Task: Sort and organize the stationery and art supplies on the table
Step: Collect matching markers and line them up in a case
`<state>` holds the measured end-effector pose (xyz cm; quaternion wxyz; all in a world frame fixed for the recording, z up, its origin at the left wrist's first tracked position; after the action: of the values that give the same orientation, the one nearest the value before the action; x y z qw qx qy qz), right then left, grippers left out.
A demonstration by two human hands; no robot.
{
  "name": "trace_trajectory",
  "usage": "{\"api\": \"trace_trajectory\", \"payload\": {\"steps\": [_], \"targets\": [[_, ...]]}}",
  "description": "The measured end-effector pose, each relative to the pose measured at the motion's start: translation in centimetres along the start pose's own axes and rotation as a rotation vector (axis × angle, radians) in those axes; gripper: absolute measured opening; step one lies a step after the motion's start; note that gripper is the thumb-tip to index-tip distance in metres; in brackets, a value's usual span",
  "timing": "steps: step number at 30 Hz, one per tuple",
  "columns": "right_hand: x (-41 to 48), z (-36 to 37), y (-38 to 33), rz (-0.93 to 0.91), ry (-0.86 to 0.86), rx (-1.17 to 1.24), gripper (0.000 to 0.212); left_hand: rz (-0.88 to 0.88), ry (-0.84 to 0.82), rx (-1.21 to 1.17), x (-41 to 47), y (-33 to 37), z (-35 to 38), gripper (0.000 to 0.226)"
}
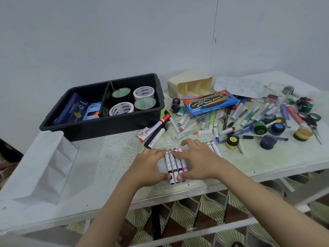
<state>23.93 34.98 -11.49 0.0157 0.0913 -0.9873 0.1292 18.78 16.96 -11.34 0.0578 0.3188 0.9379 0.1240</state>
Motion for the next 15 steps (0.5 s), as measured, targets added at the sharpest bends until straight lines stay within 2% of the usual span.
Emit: {"api": "trace_trajectory", "payload": {"steps": [7,12,15], "targets": [[-2.0,0.8,0.7,-0.037,0.137,0.059,0.069,-0.007,0.113,-0.256,-0.6,-0.1,1.4,0.080],[-3.5,1.6,1.6,-0.035,0.247,0.121,0.065,0.009,0.271,-0.146,-1.0,0.3,3.2,0.107],[-4.7,1.3,2.5,-0.016,0.313,0.188,0.054,-0.001,0.322,-0.097,-1.0,0.2,3.0,0.112]]}}
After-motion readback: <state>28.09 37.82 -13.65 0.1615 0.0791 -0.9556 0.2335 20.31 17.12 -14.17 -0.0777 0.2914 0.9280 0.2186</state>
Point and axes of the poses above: each hand's wrist, its own x-axis towards the middle knuckle, its own z-axis out of the palm, y = z × x, the point moved 1 cm from there along x, towards the middle knuckle, and after that the axes turned 10 degrees about y, right-handed, at the moved point
